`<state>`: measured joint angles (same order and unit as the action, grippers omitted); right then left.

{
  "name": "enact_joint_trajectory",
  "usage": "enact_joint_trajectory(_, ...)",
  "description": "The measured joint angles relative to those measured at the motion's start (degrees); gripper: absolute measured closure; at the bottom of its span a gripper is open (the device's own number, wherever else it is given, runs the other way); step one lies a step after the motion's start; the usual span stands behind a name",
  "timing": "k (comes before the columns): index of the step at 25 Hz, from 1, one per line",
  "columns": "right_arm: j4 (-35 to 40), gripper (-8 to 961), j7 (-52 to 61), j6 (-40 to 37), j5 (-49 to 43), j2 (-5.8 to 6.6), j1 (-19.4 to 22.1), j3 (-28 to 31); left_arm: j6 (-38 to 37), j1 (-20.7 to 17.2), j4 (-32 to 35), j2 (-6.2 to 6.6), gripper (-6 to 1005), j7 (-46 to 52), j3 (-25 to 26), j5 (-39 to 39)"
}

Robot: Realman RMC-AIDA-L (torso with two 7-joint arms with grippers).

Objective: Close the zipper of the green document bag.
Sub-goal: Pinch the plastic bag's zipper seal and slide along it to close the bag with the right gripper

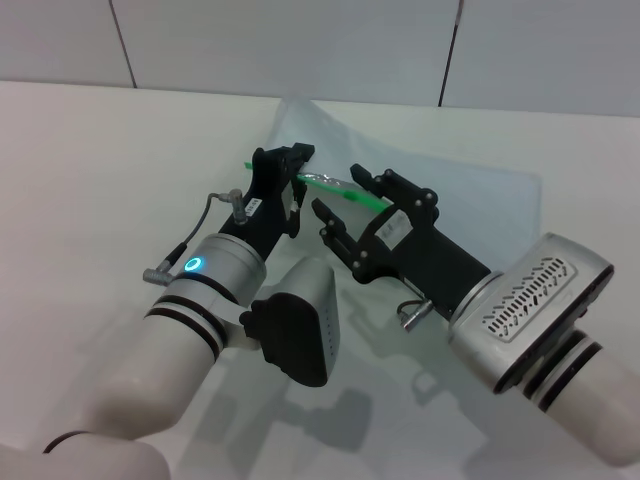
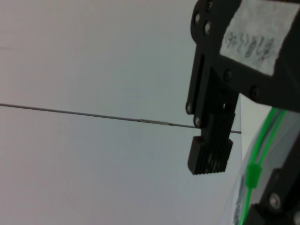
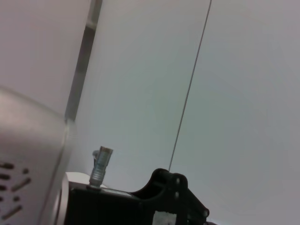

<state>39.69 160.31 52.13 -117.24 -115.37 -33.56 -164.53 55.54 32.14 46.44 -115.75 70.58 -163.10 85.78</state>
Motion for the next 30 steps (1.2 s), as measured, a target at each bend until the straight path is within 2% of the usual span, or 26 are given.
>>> enact_joint_trajectory(10,-0.8,411,0.0,0.0,0.3,-0.11,-0.2,0.3,0.0,0.0,0.0,-0.09,914,-0.2,0.0,2.0)
enact_joint_trajectory(21,-2.1,503,0.0,0.6,0.3,-0.28,-0.2,0.3,0.0,0.0,-0.1,-0.16,908,-0.2,0.0,2.7)
enact_joint_trajectory(23,-2.4,624,0.0,0.7,0.2,-0.29,-0.2,0.2,0.1,0.0,-0.1,-0.18,907,-0.2,0.0,2.8)
enact_joint_trajectory(30,-2.9,729,0.0,0.7,0.3,-0.41,-0.2,0.0,0.1,0.0,-0.2,-0.18,903,-0.2,0.0,3.0)
